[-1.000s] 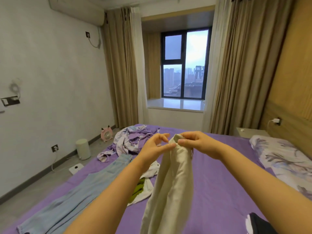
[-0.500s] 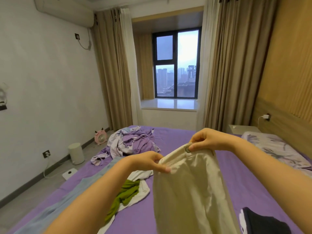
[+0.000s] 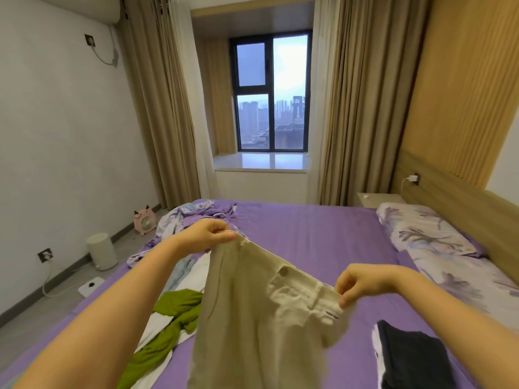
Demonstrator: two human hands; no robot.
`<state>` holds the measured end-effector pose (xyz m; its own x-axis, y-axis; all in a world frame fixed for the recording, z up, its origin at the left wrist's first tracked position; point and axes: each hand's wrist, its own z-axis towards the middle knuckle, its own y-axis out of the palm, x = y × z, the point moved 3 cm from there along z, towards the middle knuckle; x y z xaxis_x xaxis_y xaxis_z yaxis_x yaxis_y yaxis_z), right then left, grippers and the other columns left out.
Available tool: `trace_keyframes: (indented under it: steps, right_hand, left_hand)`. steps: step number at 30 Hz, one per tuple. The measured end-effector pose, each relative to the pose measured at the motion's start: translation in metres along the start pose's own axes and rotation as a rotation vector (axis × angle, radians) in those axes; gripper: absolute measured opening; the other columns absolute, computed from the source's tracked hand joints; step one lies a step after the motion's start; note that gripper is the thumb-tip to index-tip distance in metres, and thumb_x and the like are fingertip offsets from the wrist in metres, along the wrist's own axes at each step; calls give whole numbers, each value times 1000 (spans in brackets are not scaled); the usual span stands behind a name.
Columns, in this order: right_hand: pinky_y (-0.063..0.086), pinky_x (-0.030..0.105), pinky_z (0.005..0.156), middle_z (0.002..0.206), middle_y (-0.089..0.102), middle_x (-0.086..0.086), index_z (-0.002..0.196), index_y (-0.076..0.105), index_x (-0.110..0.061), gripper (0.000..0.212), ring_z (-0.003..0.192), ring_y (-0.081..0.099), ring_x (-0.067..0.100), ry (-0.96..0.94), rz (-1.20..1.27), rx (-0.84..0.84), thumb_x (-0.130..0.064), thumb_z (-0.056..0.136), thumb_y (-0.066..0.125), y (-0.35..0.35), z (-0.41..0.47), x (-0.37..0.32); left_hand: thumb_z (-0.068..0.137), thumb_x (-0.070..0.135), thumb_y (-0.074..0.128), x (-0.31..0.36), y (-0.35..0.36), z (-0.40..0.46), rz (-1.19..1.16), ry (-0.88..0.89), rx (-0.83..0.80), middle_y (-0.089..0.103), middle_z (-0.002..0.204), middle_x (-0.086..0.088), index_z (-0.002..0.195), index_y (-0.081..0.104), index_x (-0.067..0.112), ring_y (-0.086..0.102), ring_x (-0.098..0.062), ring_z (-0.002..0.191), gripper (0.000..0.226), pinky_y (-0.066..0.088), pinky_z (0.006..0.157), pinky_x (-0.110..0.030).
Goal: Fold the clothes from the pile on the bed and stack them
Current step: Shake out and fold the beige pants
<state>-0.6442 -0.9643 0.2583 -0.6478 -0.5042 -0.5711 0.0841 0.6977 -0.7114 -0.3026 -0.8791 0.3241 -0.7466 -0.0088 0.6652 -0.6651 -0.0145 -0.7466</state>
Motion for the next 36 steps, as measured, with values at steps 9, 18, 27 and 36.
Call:
trace_keyframes:
  steps: [9,18,27,36]
  right_hand:
    - [43,33,90,90,55,-1,83,58,-15,23,83,49,13,105,139,173,-33,96,51,34,49,3]
    - [50,21,68,66,46,4,66,50,-9,27,60,49,11,76,478,161,-12,92,58,76,79,-15]
    - [50,20,72,99,69,2,94,72,-12,14,84,61,10,-4,660,442,-5,83,69,48,80,-28]
    - [43,24,60,69,64,-1,70,70,-14,15,66,56,13,-54,78,679,-20,84,70,-15,47,-41]
  left_hand:
    - [99,35,49,-18,-28,-8,343,-146,78,58,91,-20,90,60,5,49,-22,79,34,43,74,-36]
    - [94,26,58,-20,-38,-35,573,-187,176,50,70,-5,64,50,14,45,-19,67,33,39,64,-30]
    - [87,17,67,-34,-66,-62,437,-248,260,61,75,-11,75,67,3,55,-19,67,19,50,67,-32]
    - [82,35,72,-46,-59,-80,518,-275,425,54,72,2,66,47,20,47,-16,68,33,36,59,-29]
